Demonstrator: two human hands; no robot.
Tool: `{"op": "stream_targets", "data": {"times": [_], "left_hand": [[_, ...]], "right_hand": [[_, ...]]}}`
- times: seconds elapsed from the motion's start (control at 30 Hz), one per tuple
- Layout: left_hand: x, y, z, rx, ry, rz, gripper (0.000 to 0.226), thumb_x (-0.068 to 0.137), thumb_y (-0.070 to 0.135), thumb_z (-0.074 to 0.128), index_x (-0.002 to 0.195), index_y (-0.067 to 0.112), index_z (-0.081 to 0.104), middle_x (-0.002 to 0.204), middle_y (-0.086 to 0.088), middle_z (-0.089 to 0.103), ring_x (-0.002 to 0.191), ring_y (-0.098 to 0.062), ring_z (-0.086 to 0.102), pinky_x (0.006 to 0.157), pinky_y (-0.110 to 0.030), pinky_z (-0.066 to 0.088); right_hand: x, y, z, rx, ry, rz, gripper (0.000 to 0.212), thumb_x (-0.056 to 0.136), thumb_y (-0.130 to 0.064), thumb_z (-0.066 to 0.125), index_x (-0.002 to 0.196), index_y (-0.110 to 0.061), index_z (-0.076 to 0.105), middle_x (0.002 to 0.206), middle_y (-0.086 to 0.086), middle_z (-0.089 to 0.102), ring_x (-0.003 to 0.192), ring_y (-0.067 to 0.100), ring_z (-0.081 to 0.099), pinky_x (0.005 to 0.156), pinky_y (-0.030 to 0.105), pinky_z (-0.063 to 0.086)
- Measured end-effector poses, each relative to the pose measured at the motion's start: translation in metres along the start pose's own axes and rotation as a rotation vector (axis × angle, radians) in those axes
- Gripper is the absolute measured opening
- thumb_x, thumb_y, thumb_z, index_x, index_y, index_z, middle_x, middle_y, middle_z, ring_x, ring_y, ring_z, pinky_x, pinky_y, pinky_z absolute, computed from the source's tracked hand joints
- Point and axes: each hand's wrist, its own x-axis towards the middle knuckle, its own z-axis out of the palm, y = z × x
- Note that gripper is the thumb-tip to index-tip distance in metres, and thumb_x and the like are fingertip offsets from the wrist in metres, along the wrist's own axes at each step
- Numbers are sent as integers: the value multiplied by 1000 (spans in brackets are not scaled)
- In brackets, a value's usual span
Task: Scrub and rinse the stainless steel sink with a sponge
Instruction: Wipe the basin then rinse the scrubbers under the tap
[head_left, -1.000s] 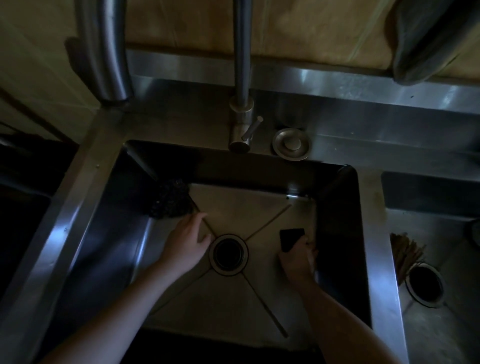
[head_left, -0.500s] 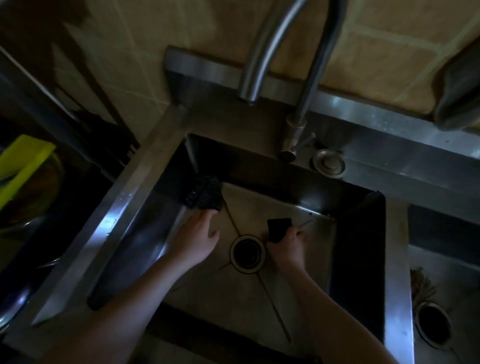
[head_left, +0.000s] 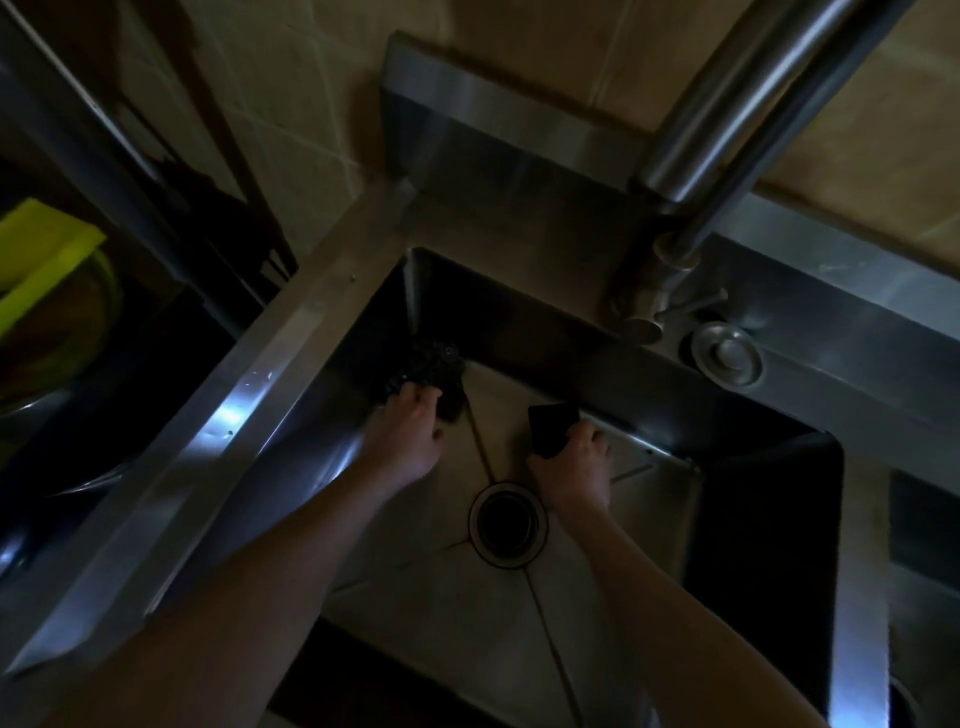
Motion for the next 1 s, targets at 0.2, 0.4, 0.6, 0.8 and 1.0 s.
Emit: {"op": "stream_targets", "data": {"times": [0.2,0.4,0.6,0.8,1.0], "left_hand": [[34,1,19,39,-10,-19,57,88,40,54,137,23,31,141,-11,33,127,-34,36,98,-46,37],[58,8,29,47,-20,-89,58,92,41,47,142,23,23,150,-17,20,134,-38,26,106,-50,30],[75,16,34,70,-110,-168,73,92,27,54,147,18,8,146,-22,24,128,-40,34,101,-51,36],[79,15,41,197,-158,-154,85,80,40,68,144,10,21,138,-20,32,126,-37,36,99,-48,36],[64,14,48,223,-217,-164,74,75,44,70,135,20,35,141,-19,27,130,-38,27,104,-57,27]], "right_hand": [[14,0,8,37,-39,-29,77,70,-30,71,131,-4,33,131,18,40,117,38,48,93,43,46],[18,11,13,36,-36,-46,63,69,-25,71,120,-4,41,124,17,44,115,35,45,96,43,44],[26,26,8,34,8,-27,58,65,-25,73,113,-6,47,117,17,50,111,36,46,96,43,42],[26,34,10,32,27,-11,59,63,-24,75,112,-6,48,116,17,51,112,35,44,94,40,42],[10,38,17,17,17,-16,58,63,-28,76,111,-9,49,117,14,50,112,33,46,91,37,42]]}}
